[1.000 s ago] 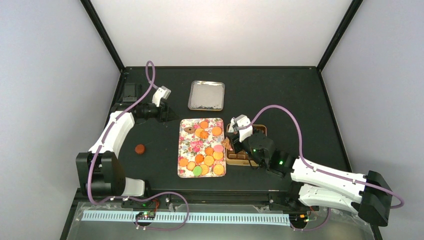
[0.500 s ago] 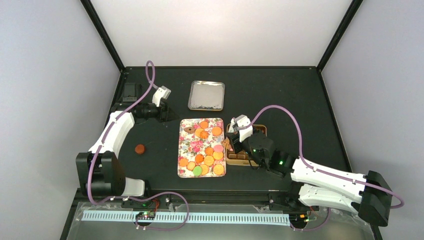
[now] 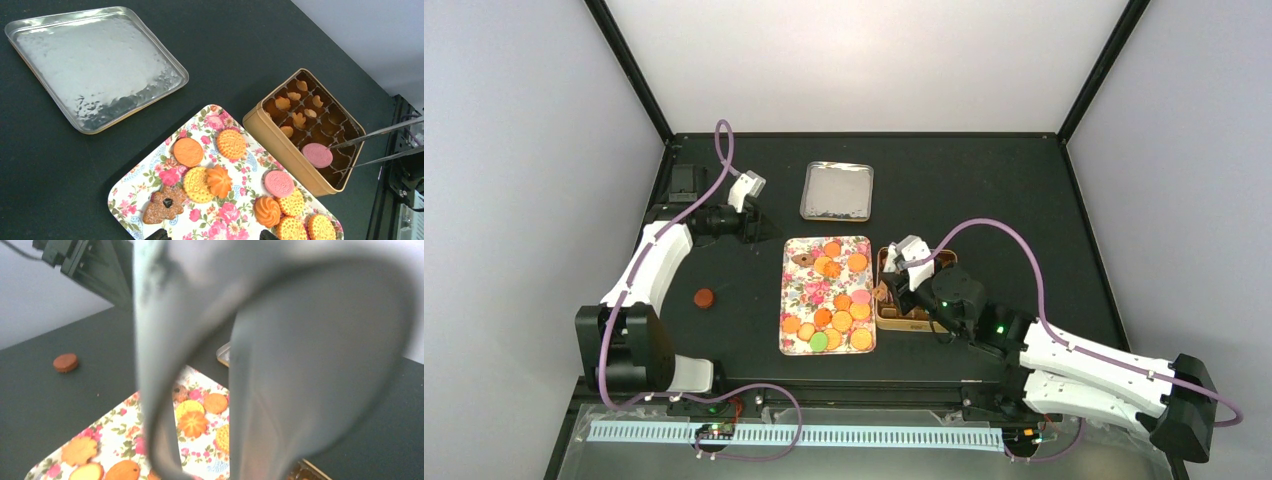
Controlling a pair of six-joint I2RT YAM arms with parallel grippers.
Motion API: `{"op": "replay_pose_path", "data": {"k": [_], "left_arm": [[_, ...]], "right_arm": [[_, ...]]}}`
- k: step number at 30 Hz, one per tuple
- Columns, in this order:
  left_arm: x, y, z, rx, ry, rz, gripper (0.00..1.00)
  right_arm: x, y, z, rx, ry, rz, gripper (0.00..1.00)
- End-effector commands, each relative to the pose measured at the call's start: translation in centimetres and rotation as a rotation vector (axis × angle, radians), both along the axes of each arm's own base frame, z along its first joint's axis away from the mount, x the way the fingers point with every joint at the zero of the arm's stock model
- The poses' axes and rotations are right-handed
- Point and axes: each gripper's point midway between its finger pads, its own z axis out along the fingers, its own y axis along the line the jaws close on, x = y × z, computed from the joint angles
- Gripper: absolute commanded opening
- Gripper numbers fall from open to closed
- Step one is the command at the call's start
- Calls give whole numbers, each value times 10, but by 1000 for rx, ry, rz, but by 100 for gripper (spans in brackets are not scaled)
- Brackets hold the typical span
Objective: Pack the cookies
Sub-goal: Place the fake cookies in the empty pocket of the box.
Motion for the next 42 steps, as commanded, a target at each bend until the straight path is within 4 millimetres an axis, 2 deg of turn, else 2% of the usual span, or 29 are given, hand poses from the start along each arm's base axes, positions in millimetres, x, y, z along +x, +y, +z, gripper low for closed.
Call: {"op": "replay_pose_path", "data": {"k": [1, 7, 12, 23, 31, 42], "left_arm": [[0, -5, 19, -12, -47, -31, 48], [1, -6, 19, -18, -41, -34, 48], [1, -5, 19, -18, -36, -32, 48], [2, -5, 20, -16, -37, -30, 48], [2, -5, 20, -18, -34, -30, 47], [1, -5, 19, -22, -24, -30, 48]], "right_arm": [[-9, 3, 1, -34, 2, 66, 34], [-9, -1, -7, -62, 1, 60, 35], [-2, -2, -4, -72, -36, 26, 35], [12, 7, -6, -125, -73, -4, 33], [20, 0, 7, -71, -94, -64, 25], [29, -6, 5, -62, -81, -111, 14]]}}
